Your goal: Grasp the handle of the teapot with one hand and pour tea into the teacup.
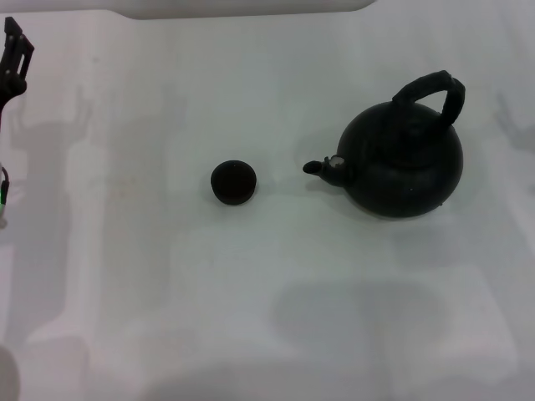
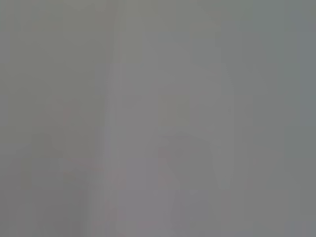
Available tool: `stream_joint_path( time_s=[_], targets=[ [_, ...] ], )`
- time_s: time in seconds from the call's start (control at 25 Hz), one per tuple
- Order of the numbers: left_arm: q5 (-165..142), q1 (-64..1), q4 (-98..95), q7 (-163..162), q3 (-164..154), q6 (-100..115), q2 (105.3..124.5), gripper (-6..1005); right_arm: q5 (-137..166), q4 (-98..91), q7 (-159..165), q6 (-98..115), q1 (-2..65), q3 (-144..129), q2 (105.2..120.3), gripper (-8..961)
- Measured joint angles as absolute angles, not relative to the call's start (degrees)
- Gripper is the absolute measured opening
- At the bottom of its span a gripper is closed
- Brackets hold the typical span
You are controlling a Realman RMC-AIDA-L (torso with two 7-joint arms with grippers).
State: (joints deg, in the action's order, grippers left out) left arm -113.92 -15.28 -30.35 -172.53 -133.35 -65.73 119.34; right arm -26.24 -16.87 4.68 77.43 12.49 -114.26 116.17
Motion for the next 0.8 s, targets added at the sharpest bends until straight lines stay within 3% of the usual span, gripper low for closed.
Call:
stream_joint_path(
  time_s=[0.8],
  targets=[
    [-113.8,-17.0,-27.8,-172.5,-135.1,-65.8,119.34,880,-28.3,-18.1,6.2,73.2,12.9,-114.5,116.19,871]
  ],
)
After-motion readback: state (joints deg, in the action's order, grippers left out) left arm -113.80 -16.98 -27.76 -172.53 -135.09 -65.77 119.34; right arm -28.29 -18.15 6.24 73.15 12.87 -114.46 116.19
